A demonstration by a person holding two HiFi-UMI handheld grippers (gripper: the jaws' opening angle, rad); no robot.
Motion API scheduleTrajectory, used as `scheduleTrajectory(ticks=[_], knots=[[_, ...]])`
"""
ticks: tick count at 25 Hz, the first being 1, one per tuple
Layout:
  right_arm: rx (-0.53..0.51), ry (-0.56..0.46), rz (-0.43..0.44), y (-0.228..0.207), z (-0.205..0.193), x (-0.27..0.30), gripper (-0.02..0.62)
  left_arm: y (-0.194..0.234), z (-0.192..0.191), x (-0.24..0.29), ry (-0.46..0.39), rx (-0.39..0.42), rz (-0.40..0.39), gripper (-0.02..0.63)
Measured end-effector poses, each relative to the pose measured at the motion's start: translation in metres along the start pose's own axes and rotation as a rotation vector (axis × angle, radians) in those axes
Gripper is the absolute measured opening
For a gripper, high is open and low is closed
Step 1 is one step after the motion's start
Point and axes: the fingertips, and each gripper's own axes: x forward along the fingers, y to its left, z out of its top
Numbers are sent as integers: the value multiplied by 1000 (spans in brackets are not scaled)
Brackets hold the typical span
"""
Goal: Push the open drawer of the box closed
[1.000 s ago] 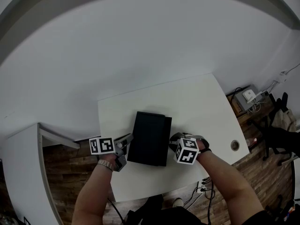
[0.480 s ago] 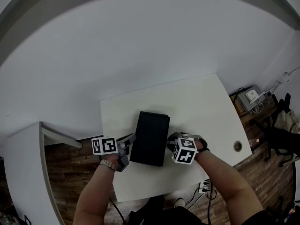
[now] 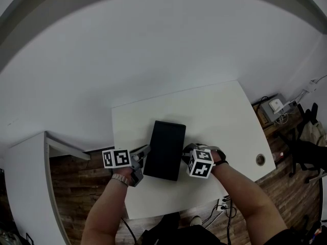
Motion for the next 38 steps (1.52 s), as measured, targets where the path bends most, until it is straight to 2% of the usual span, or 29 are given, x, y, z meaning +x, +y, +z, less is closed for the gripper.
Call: scheduleTrajectory(ticks=[5, 7, 9, 13, 15, 16, 17, 20, 23, 31, 38], knots=[[67, -9, -5, 2, 0, 0, 81, -2, 0, -1, -17, 33, -2, 56], [98, -14, -3, 5, -3, -2, 123, -2, 1, -2, -31, 58, -6, 55], [120, -26, -17, 6, -5, -7, 133, -2, 2, -6, -43, 100, 1, 54], [179, -73, -53, 3, -13, -31, 89, -13, 3, -19, -75, 146, -10, 52], [235, -122, -70, 3, -14, -47, 25, -21, -1, -29, -85, 167, -15, 47], [267, -155, -76, 4, -12, -56, -2, -25, -5, -35, -86, 180, -15, 23], [303, -192, -82, 5, -10, -65, -2, -28, -9, -41, -86, 196, -12, 0], [435, -316, -86, 8, -4, -92, -2, -37, -22, -59, -96, 232, -5, 0], [572, -440, -68, 14, -1, -116, 0, -52, -38, -71, -112, 229, -16, -2], [742, -676, 0, 82, -3, -195, 2, -135, -119, -100, -140, 247, -99, -2], [933, -918, 149, 173, -21, -262, 3, -219, -237, -123, -173, 177, -215, -1]])
